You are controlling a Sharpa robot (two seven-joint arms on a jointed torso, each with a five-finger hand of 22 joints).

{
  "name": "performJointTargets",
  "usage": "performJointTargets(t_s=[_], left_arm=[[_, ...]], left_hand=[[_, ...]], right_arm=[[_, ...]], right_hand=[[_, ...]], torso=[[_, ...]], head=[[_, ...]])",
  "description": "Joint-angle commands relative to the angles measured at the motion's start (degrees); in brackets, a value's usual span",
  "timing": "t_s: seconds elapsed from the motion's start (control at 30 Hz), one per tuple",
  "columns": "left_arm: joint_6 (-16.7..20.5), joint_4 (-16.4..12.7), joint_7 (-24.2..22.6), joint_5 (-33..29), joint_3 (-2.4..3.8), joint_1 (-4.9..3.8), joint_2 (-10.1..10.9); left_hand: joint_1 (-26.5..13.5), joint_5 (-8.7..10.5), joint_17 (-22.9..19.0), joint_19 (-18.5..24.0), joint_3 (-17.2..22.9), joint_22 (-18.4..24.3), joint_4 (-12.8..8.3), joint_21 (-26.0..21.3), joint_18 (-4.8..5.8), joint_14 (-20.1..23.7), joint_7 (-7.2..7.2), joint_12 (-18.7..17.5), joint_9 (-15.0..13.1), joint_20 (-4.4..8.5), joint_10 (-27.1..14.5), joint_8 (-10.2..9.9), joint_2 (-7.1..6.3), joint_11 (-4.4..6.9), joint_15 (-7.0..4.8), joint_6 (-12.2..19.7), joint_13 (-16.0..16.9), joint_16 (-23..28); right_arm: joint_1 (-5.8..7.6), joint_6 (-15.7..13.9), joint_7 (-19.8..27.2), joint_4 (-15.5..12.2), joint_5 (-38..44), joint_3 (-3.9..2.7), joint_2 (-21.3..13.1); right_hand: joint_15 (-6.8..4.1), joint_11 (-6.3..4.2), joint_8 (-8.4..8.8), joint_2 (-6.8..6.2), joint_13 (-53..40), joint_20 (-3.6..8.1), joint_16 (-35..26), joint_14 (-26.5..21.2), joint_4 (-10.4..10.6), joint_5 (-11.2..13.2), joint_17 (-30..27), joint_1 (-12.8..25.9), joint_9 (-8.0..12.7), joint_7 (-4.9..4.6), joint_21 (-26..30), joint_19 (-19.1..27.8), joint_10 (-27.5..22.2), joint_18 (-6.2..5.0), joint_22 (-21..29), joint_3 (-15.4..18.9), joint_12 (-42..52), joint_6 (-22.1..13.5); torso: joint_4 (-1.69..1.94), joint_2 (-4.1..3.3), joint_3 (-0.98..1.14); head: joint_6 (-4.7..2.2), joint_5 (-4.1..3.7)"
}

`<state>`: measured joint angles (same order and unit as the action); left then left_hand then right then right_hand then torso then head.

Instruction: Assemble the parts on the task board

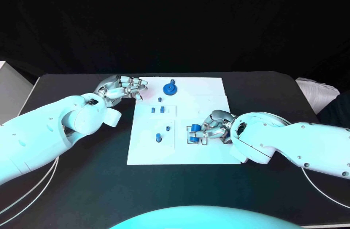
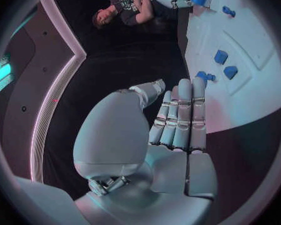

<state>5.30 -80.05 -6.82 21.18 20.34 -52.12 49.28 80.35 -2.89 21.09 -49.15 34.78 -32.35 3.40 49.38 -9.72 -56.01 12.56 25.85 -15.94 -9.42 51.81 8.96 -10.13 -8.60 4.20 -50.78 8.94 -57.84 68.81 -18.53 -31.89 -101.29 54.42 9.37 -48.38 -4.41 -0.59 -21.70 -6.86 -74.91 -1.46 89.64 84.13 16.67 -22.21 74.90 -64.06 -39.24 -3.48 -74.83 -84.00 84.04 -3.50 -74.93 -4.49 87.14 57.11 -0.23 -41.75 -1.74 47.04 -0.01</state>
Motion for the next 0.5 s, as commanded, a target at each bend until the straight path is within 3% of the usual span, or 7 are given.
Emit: performJointTargets(t_s=[0.03,0.23,0.5], left_arm=[[-0.93,-0.1,-0.09,-0.14,0.03,0.01,0.0],[-0.94,-0.07,-0.07,-0.14,0.03,0.01,0.01],[-0.94,-0.07,-0.07,-0.14,0.03,0.01,0.0]], left_hand=[[0.0,-0.18,0.08,-0.33,0.1,0.05,0.28,-0.38,-0.84,-0.23,-0.1,0.22,0.05,-0.01,-0.36,-0.26,0.44,0.05,-0.05,0.22,-0.05,0.31],[0.0,-0.18,0.08,-0.33,0.1,0.05,0.28,-0.38,-0.84,-0.23,-0.1,0.22,0.05,-0.01,-0.36,-0.26,0.44,0.05,-0.05,0.22,-0.05,0.31],[0.0,-0.18,0.08,-0.33,0.1,0.05,0.28,-0.38,-0.84,-0.23,-0.1,0.22,0.05,-0.01,-0.36,-0.26,0.44,0.05,-0.05,0.22,-0.05,0.31]], right_arm=[[-0.08,0.17,0.09,-0.29,0.66,0.0,-0.19],[-0.11,0.24,0.14,-0.63,0.66,0.0,-0.36],[-0.12,0.87,0.14,-0.8,0.66,-0.01,-0.32]], right_hand=[[-0.18,-0.14,-0.17,-0.04,-13.25,0.27,0.36,5.87,-0.09,-2.19,15.1,-1.31,-0.05,-0.1,-0.35,-3.73,4.33,0.56,-7.03,-0.91,0.08,-0.04],[-0.18,-0.15,-0.06,-0.34,-13.27,0.29,0.36,5.87,-0.09,-4.07,15.1,-1.58,0.0,-0.1,-0.38,-3.75,4.34,0.58,-7.1,-1.69,0.09,0.01],[-0.18,-0.14,-0.05,-0.41,-13.28,0.29,0.36,5.87,-0.08,-4.14,15.1,-1.57,0.0,-0.11,-0.38,-3.75,4.35,0.58,-7.11,-1.71,0.09,0.01]], torso=[[0.01,0.0,0.01],[0.01,-0.01,0.03],[0.0,-0.01,0.0]], head=[[0.04,0.05],[0.11,0.14],[0.2,0.23]])
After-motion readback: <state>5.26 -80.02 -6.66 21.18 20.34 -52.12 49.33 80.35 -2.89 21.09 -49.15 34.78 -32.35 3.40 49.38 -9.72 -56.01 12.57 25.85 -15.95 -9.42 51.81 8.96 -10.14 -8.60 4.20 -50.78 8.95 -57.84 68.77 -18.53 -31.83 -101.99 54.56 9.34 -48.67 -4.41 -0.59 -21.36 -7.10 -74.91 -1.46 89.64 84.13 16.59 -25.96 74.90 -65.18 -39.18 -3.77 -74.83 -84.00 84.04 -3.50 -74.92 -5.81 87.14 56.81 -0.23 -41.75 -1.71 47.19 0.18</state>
